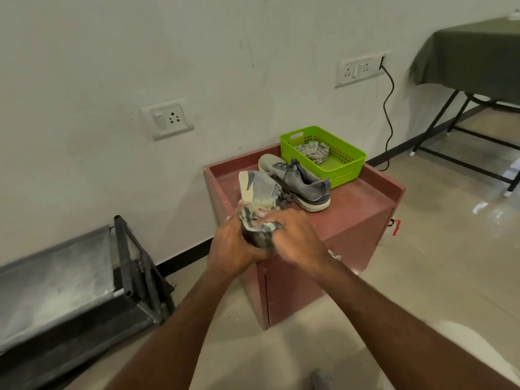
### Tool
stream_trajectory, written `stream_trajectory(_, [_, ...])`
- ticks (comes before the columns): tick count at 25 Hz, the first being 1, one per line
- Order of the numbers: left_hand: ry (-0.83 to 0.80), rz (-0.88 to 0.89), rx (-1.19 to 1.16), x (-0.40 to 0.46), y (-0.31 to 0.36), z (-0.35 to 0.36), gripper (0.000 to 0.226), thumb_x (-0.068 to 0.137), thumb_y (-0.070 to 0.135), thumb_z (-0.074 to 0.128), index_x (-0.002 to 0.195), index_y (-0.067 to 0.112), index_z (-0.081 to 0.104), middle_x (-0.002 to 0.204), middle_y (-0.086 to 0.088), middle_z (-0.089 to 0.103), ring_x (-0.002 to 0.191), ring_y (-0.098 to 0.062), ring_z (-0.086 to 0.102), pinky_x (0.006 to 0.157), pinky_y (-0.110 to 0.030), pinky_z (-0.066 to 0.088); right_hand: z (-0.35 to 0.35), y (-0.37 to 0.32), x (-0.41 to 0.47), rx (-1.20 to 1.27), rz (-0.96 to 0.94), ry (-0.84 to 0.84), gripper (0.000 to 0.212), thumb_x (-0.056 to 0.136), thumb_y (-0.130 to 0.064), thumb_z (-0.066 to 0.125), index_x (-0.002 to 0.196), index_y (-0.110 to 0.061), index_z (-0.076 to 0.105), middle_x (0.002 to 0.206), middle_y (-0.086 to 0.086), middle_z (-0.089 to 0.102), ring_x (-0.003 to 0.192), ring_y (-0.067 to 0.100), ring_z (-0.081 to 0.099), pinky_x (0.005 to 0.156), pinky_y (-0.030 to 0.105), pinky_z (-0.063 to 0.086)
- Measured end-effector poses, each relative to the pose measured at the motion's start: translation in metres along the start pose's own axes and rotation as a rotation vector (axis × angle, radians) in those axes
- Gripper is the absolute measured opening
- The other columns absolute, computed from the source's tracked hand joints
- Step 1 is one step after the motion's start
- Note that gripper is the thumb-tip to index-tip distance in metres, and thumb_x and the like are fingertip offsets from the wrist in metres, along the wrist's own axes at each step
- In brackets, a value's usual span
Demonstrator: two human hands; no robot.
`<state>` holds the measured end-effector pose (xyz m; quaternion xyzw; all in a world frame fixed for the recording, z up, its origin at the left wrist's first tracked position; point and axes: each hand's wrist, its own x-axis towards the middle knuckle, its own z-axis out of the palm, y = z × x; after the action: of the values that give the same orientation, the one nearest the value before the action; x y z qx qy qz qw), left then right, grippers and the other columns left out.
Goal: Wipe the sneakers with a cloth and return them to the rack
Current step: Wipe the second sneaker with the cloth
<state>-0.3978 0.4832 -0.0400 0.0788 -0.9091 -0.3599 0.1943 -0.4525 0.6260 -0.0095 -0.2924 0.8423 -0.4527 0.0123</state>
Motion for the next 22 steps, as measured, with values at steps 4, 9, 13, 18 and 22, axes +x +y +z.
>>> stream_trajectory(4, [0.144, -0.066, -0.075, 0.001, -0.006, -0.005, 0.092, 0.054, 0.052, 0.093, 0.134, 0.023, 0.058, 0.119, 0.021, 0.063, 0.096, 0.011, 0.057, 0.085, -0.002, 0.044, -0.020, 0.022, 0.004, 0.208, 0.333, 0.260, 0.038, 0.074, -0.012, 0.048, 0.094, -0.023, 0.078, 0.072, -0.009, 0.072, 0.074, 0.017, 0.066, 0.060, 0.029, 0.049])
stream_trajectory(9, [0.175, -0.157, -0.187, -0.004, -0.021, -0.023, 0.064, 0.069, 0.054, 0.084, 0.125, 0.031, 0.067, 0.107, 0.020, 0.074, 0.099, 0.008, 0.067, 0.091, -0.026, 0.056, -0.002, 0.022, 0.022, 0.562, 0.380, 0.319, 0.047, 0.089, 0.001, 0.045, 0.111, -0.035, 0.065, 0.092, -0.015, 0.070, 0.076, -0.001, 0.058, 0.070, 0.019, 0.047])
stream_trajectory(13, [0.130, -0.072, -0.090, -0.014, -0.019, -0.028, 0.077, 0.069, 0.056, 0.085, 0.136, 0.034, 0.054, 0.125, 0.027, 0.062, 0.108, 0.023, 0.054, 0.098, -0.008, 0.044, 0.023, 0.004, 0.019, 0.319, 0.236, 0.014, 0.033, 0.091, 0.000, 0.049, 0.092, -0.025, 0.070, 0.088, -0.004, 0.069, 0.080, 0.010, 0.062, 0.074, 0.026, 0.049])
stream_trajectory(18, [0.120, -0.126, -0.069, -0.009, -0.026, -0.024, 0.096, 0.055, 0.045, 0.096, 0.139, 0.022, 0.054, 0.111, 0.012, 0.072, 0.092, 0.014, 0.062, 0.076, 0.004, 0.039, 0.018, -0.009, 0.005, 0.462, 0.189, -0.255, 0.045, 0.092, 0.005, 0.049, 0.123, -0.022, 0.069, 0.100, -0.010, 0.070, 0.076, -0.006, 0.061, 0.067, 0.012, 0.046])
stream_trajectory(22, [0.226, -0.160, -0.084, -0.007, -0.021, -0.019, 0.082, 0.059, 0.044, 0.094, 0.130, 0.019, 0.061, 0.104, 0.014, 0.071, 0.086, 0.013, 0.061, 0.071, 0.007, 0.037, -0.006, -0.009, 0.015, 0.943, 0.375, -0.105, 0.034, 0.094, 0.004, 0.052, 0.104, -0.020, 0.073, 0.100, -0.001, 0.076, 0.087, 0.011, 0.070, 0.075, 0.030, 0.058])
